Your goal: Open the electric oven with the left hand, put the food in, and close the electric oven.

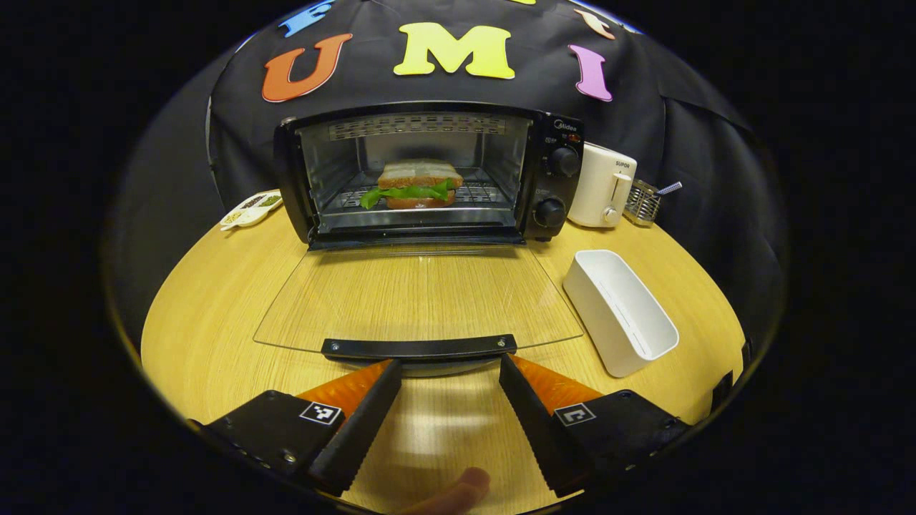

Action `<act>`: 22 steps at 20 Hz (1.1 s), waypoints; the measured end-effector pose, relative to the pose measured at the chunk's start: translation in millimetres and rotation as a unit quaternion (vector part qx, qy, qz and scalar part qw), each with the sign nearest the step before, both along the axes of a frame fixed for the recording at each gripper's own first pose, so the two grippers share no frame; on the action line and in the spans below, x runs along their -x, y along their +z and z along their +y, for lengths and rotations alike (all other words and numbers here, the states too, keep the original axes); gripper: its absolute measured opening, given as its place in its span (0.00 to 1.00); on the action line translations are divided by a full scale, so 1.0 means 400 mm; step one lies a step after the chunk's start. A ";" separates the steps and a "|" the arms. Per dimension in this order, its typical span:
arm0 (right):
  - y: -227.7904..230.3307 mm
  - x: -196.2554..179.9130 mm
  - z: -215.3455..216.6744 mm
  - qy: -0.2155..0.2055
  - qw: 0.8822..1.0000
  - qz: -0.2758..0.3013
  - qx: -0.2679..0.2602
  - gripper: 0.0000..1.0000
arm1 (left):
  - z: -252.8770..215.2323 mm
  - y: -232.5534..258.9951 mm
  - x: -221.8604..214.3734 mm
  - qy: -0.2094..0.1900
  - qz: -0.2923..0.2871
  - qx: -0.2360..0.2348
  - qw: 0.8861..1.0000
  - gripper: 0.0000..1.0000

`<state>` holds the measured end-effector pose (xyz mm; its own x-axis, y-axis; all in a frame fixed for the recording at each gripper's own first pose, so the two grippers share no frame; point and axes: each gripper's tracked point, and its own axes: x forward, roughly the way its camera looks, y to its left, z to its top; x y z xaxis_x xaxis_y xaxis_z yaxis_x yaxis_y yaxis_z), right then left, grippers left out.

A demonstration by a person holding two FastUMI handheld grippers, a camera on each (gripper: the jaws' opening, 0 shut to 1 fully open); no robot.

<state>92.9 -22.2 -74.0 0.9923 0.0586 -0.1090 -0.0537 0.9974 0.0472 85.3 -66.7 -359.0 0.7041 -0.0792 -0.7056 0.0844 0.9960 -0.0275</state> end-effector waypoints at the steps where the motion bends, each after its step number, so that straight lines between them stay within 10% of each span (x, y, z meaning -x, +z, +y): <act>1: -0.010 -0.003 -0.002 0.001 1.000 0.004 -0.002 0.90 | 0.000 0.000 -0.002 0.001 0.002 -0.002 1.000 0.93; 13: 0.009 0.019 -0.072 -0.025 0.999 -0.018 0.022 0.90 | 0.004 0.183 -0.073 0.011 -0.097 -0.046 0.994 0.81; 14: 0.005 0.018 -0.077 -0.027 0.999 -0.017 0.023 0.90 | 0.007 0.193 -0.081 0.014 -0.102 -0.046 0.994 0.93; 22: -0.002 0.030 -0.089 -0.026 0.999 -0.009 0.021 1.00 | 0.019 0.278 -0.133 0.025 -0.143 -0.024 0.989 0.96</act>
<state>81.0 -57.7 -74.7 0.9957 0.0033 -0.0926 -0.0028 1.0000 0.0055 138.4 -59.2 -247.7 0.8782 -0.0101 -0.4783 0.0322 0.9988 0.0380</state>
